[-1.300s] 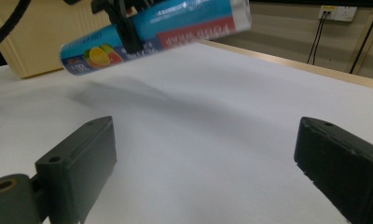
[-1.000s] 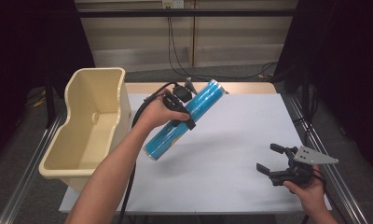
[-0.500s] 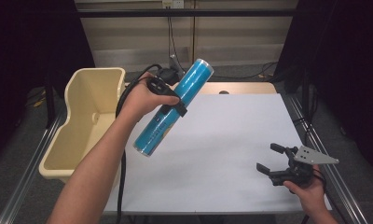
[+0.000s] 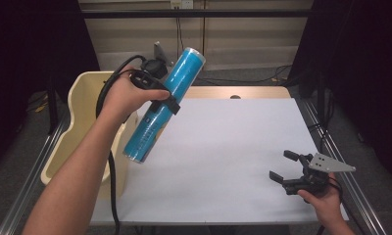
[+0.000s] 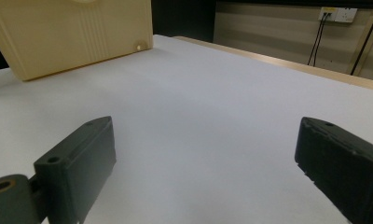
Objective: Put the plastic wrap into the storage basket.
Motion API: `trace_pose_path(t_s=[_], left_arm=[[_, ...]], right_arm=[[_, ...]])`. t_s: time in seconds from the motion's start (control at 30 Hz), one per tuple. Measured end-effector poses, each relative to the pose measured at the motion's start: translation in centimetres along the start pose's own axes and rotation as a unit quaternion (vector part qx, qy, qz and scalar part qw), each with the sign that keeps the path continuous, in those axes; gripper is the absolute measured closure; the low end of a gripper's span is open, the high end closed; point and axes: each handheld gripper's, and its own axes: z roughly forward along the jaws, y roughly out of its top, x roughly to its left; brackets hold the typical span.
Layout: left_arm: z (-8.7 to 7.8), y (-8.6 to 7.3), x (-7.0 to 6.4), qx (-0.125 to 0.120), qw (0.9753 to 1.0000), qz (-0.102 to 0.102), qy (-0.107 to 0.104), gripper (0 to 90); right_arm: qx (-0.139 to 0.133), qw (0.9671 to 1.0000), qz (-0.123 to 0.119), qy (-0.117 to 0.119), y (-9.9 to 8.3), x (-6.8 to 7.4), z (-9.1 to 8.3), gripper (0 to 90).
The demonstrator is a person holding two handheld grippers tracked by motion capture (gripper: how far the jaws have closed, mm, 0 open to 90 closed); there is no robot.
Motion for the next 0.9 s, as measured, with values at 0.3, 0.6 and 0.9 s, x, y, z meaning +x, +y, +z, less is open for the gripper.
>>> trace_pose_path(t_s=[0.3,0.6,0.9], left_arm=[[-2.7,-2.0,1.1,0.002,0.9993,-0.032,0.016,31.9],[-4.9,-4.5,2.3,0.007,0.9978,-0.06,0.029,31.9],[-6.4,-7.2,3.7,0.009,0.9951,-0.089,0.042,31.9]], right_arm=[[0.001,1.0,-0.002,0.001,0.0,0.1,0.2,4.9],[0.003,1.0,-0.004,0.004,0.1,0.2,0.5,4.8],[0.004,0.9999,-0.008,0.006,0.2,0.3,0.6,4.7]])
